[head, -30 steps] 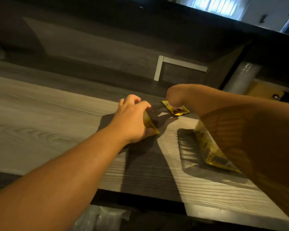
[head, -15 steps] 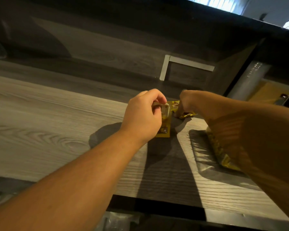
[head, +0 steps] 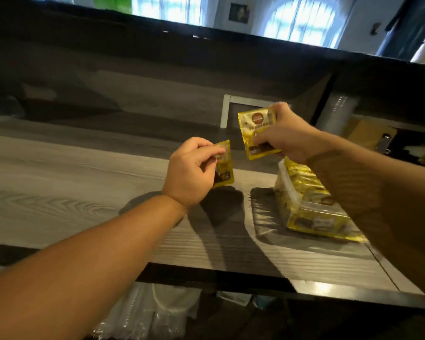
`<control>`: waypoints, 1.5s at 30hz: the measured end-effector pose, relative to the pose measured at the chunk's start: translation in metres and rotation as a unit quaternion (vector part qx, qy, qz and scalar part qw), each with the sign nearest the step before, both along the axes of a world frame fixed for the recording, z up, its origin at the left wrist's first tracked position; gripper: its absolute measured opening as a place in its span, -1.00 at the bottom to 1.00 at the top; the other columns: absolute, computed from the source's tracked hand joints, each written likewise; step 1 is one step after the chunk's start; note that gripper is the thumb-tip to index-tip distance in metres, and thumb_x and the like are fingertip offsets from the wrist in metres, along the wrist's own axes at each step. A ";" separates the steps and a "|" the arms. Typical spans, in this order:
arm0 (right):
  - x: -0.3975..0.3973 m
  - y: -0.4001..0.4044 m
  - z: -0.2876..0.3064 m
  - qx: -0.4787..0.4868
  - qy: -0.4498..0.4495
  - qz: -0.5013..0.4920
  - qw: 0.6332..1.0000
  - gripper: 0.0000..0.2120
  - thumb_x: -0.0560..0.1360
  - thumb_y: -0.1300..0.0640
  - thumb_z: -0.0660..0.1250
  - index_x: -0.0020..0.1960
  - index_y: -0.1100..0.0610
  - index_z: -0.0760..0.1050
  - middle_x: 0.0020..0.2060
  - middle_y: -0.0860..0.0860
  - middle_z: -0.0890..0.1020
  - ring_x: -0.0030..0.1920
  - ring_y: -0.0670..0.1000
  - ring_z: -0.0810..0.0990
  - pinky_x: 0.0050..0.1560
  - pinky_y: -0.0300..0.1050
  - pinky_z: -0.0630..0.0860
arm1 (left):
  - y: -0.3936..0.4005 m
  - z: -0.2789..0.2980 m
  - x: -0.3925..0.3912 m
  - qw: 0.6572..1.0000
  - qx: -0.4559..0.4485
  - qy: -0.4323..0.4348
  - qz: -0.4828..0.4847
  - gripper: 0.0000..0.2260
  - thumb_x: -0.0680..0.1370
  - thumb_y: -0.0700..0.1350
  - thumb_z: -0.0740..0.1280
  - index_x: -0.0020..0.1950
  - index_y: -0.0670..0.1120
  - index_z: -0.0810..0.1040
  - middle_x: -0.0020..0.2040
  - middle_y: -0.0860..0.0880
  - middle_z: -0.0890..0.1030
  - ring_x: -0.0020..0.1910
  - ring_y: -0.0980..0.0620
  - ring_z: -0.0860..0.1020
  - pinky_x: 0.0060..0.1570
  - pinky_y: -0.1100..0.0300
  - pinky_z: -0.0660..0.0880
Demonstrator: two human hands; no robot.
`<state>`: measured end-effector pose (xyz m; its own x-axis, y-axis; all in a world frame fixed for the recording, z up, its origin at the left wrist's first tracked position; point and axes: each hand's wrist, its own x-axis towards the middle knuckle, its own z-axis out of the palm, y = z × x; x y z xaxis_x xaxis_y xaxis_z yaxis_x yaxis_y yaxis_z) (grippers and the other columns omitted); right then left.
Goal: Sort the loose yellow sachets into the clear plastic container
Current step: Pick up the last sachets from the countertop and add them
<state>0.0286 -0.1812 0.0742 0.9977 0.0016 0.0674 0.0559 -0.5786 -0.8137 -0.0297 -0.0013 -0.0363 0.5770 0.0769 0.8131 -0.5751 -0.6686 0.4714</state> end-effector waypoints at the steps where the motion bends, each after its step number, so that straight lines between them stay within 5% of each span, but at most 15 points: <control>1: -0.009 -0.012 0.003 0.009 -0.028 -0.003 1.000 -0.23 0.37 0.28 0.52 0.44 -0.01 0.23 0.09 0.01 0.56 -0.01 0.00 0.62 -0.07 -0.06 0.64 | -0.005 0.005 -0.003 1.000 0.003 0.006 -0.002 -0.78 0.51 -0.33 0.41 0.09 -0.11 0.69 0.02 0.03 0.56 0.00 0.10 0.55 0.03 0.38 0.51; 5: -0.050 -0.067 0.009 0.016 -0.109 -0.016 0.994 -0.37 0.39 0.21 0.53 0.37 0.03 0.33 0.07 -0.06 0.56 0.05 -0.05 0.58 -0.03 -0.11 0.59 | -0.029 0.034 -0.023 0.997 -0.072 0.036 0.010 -0.75 0.53 -0.28 0.41 0.07 0.05 0.60 0.06 0.13 0.54 0.03 0.27 0.53 0.11 0.42 0.49; 8: -0.075 -0.111 0.007 0.123 -0.114 -0.018 0.986 -0.49 0.39 0.26 0.51 0.24 0.00 0.39 0.05 -0.04 0.60 0.07 -0.03 0.62 0.02 -0.03 0.62 | -0.059 0.057 -0.041 0.995 -0.101 0.011 0.003 -0.75 0.54 -0.27 0.40 0.07 0.08 0.56 0.08 0.14 0.53 0.08 0.27 0.52 0.11 0.45 0.48; 14: -0.107 -0.189 -0.010 0.146 -0.172 -0.064 0.972 -0.48 0.41 0.27 0.47 0.30 0.08 0.37 0.09 -0.01 0.58 0.06 -0.05 0.61 -0.07 -0.14 0.60 | -0.122 0.077 -0.064 0.996 -0.050 -0.005 -0.074 -0.73 0.54 -0.24 0.41 0.14 0.07 0.52 0.08 0.22 0.46 0.13 0.26 0.49 0.11 0.40 0.49; 19: -0.109 -0.230 -0.024 0.163 -0.208 -0.048 0.963 -0.37 0.45 0.40 0.41 0.32 -0.13 0.31 0.21 -0.01 0.50 0.13 -0.04 0.56 -0.30 -0.33 0.59 | -0.167 0.080 -0.067 0.993 0.025 0.029 -0.114 -0.57 0.49 -0.21 0.48 0.31 0.00 0.49 0.20 0.10 0.41 0.19 0.19 0.42 0.13 0.48 0.43; 26: -0.096 -0.235 -0.046 0.061 -0.226 -0.017 0.972 -0.62 0.50 0.35 0.37 0.14 -0.06 0.42 0.06 -0.13 0.54 0.09 -0.08 0.55 -0.08 -0.20 0.60 | -0.205 0.089 -0.065 0.986 0.069 0.066 -0.136 -0.44 0.48 -0.22 0.49 0.40 0.09 0.38 0.13 0.23 0.34 0.13 0.21 0.39 0.01 0.51 0.42; 29: -0.091 -0.233 -0.055 0.020 -0.216 -0.001 0.976 -0.67 0.48 0.29 0.41 0.14 -0.02 0.45 -0.03 -0.18 0.56 0.00 -0.12 0.58 -0.17 -0.28 0.54 | -0.213 0.092 -0.062 0.980 0.118 0.084 -0.134 -0.49 0.51 -0.18 0.46 0.41 0.02 0.40 0.15 0.14 0.38 0.13 0.18 0.38 -0.03 0.52 0.38; 35: -0.083 -0.235 -0.057 -0.219 -0.163 0.004 0.962 -0.69 0.45 0.09 0.48 0.18 -0.03 0.57 0.08 -0.04 0.45 0.09 0.00 0.47 -0.11 -0.24 0.46 | -0.219 0.090 -0.057 0.960 0.197 0.156 -0.126 -0.63 0.54 -0.10 0.44 0.30 0.04 0.43 0.11 0.08 0.55 0.11 0.08 0.53 0.09 0.15 0.56; 38: -0.080 -0.236 -0.053 -0.081 -0.100 0.030 0.991 -0.76 0.54 0.20 0.38 0.20 0.08 0.54 0.11 0.04 0.46 0.10 0.02 0.50 -0.06 -0.25 0.54 | -0.223 0.089 -0.055 0.952 0.230 0.173 -0.107 -0.65 0.54 -0.05 0.43 0.28 0.05 0.43 0.12 0.05 0.59 0.10 0.04 0.56 0.09 0.06 0.58; 41: -0.082 -0.240 -0.055 -0.078 -0.089 0.062 0.991 -0.80 0.60 0.25 0.24 0.13 0.04 0.56 0.25 0.05 0.43 0.25 0.05 0.46 0.18 -0.03 0.54 | -0.229 0.088 -0.052 0.949 0.257 0.162 -0.087 -0.65 0.53 -0.02 0.44 0.27 0.06 0.43 0.10 0.05 0.61 0.08 0.02 0.57 0.06 0.00 0.58; 45: -0.091 -0.249 -0.057 0.090 -0.142 0.064 0.984 -0.66 0.48 0.13 0.19 0.19 0.10 0.58 0.15 0.00 0.51 0.14 -0.07 0.52 -0.08 -0.29 0.46 | -0.242 0.083 -0.045 0.940 0.306 0.141 -0.057 -0.65 0.54 0.02 0.44 0.27 0.08 0.41 0.07 0.06 0.61 0.02 0.04 0.57 -0.07 0.10 0.55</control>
<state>-0.0626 -0.4298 0.0176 0.9312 0.0883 0.3538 0.3584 -0.3994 -0.8438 -0.0744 -0.2429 0.0469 0.7520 -0.4308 0.4989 -0.5696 -0.8057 0.1629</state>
